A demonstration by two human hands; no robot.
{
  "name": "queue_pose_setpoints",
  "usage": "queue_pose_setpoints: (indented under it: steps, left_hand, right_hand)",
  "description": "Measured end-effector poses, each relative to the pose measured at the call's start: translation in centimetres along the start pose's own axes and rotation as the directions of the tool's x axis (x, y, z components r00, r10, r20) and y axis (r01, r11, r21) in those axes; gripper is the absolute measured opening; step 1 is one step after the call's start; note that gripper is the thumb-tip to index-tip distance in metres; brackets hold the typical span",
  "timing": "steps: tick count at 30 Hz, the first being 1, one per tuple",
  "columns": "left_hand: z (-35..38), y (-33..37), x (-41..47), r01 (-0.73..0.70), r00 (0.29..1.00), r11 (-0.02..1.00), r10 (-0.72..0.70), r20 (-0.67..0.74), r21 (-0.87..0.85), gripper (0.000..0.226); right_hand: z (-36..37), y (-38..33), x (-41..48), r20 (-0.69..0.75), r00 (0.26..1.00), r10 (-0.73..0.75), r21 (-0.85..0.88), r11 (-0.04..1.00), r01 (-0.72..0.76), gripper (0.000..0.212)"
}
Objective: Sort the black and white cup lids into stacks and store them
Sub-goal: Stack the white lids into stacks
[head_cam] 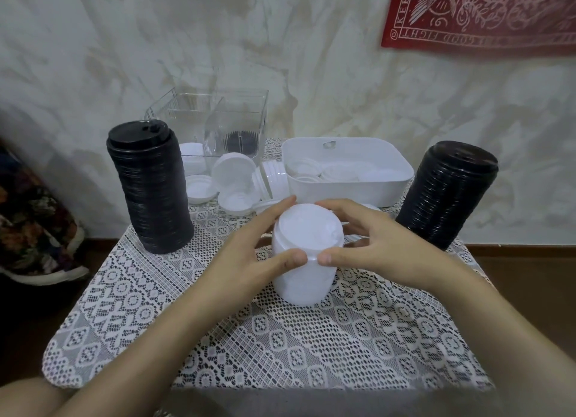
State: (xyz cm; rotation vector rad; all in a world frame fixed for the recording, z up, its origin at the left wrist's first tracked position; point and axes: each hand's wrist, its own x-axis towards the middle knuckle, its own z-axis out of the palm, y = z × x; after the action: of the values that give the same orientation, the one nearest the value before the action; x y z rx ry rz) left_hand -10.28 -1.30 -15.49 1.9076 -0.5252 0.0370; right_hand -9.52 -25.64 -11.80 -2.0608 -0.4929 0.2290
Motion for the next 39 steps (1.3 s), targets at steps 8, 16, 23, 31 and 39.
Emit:
queue_pose_setpoints:
  steps: [8, 16, 23, 31, 39]
  left_hand:
    - [-0.4, 0.1, 0.2, 0.022, 1.0, 0.998, -0.023, 0.005, 0.051, 0.079]
    - [-0.5, 0.0, 0.4, 0.046, 0.999, 0.997, -0.046, -0.005, 0.058, 0.078]
    - [-0.3, -0.2, 0.5, 0.042, 0.999, 0.999, -0.042, -0.018, 0.032, 0.075]
    - [-0.3, -0.6, 0.6, 0.047, 0.999, 0.999, -0.047, -0.025, 0.018, 0.074]
    - [-0.2, -0.6, 0.5, 0.055, 0.998, 0.998, -0.055, -0.022, 0.004, 0.074]
  right_hand:
    - [-0.5, -0.7, -0.3, 0.042, 0.999, 0.02, -0.03, 0.999, -0.019, 0.064]
    - [-2.9, -2.4, 5.0, -0.251, 0.967, -0.038, -0.179, 0.984, -0.008, 0.024]
    - [-1.5, -3.5, 12.5, -0.167, 0.981, -0.096, -0.49, 0.872, 0.002, 0.034]
    - [-0.4, -1.9, 16.7, 0.024, 0.999, 0.036, -0.693, 0.721, -0.009, 0.09]
    - [-1.8, -2.5, 14.2, -0.169, 0.984, -0.063, -0.112, 0.993, 0.044, 0.064]
